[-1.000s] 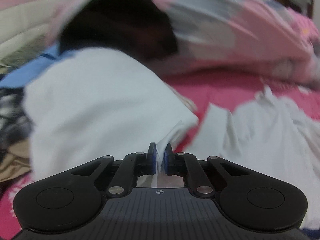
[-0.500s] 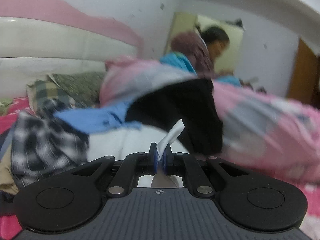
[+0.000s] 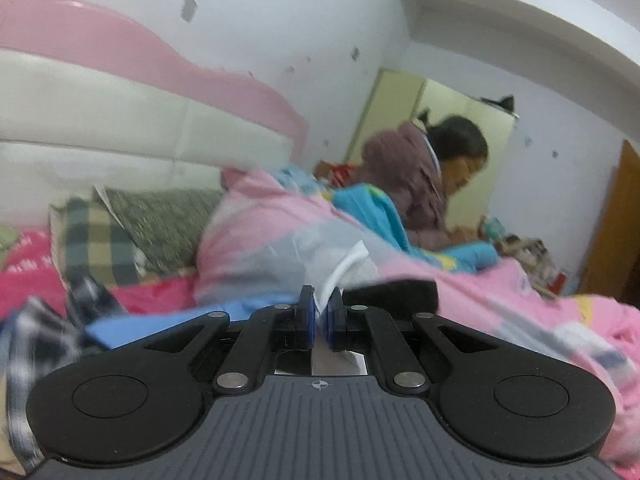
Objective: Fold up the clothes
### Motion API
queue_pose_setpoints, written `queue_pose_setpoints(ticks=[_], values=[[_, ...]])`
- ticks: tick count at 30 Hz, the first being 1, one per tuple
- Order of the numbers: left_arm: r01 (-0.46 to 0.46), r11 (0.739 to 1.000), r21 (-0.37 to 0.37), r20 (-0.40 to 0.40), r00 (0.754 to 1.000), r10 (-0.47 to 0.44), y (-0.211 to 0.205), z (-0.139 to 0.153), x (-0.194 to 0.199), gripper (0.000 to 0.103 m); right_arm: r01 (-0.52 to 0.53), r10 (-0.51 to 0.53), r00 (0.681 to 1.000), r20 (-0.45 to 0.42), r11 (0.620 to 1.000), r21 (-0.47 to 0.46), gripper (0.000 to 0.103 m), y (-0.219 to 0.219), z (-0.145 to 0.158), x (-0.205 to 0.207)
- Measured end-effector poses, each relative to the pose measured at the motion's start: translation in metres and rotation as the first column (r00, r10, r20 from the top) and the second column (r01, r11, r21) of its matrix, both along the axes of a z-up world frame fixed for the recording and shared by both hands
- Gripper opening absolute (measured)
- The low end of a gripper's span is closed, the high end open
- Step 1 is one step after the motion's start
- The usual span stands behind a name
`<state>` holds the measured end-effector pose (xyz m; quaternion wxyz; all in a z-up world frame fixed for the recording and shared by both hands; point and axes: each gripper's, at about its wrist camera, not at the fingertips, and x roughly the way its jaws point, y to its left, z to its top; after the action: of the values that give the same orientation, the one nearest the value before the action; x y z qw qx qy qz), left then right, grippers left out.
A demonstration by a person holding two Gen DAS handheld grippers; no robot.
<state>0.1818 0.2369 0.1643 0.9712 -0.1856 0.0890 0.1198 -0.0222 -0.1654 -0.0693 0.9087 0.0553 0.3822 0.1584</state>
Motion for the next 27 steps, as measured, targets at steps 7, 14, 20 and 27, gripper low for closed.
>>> queue_pose_setpoints(ticks=[7, 14, 20, 27], values=[[-0.108, 0.994, -0.012, -0.149, 0.983, 0.105, 0.035, -0.039, 0.036, 0.011, 0.001, -0.001, 1.0, 0.001, 1.0, 0.005, 0.023, -0.002, 0.0, 0.001], [-0.171, 0.981, -0.095, -0.176, 0.973, 0.153, 0.083, -0.068, 0.019, 0.035, -0.002, 0.002, 1.0, -0.002, 1.0, 0.001, 0.023, -0.002, 0.001, 0.002], [-0.061, 0.998, 0.005, -0.183, 0.981, 0.06, 0.09, -0.061, -0.004, 0.04, -0.002, 0.002, 1.0, -0.005, 1.0, -0.014, 0.023, 0.001, 0.002, 0.002], [0.27, 0.898, 0.346, -0.246, 0.95, -0.191, 0.038, -0.077, -0.045, 0.063, -0.003, 0.003, 1.0, -0.008, 0.999, -0.038, 0.023, 0.004, 0.003, 0.002]])
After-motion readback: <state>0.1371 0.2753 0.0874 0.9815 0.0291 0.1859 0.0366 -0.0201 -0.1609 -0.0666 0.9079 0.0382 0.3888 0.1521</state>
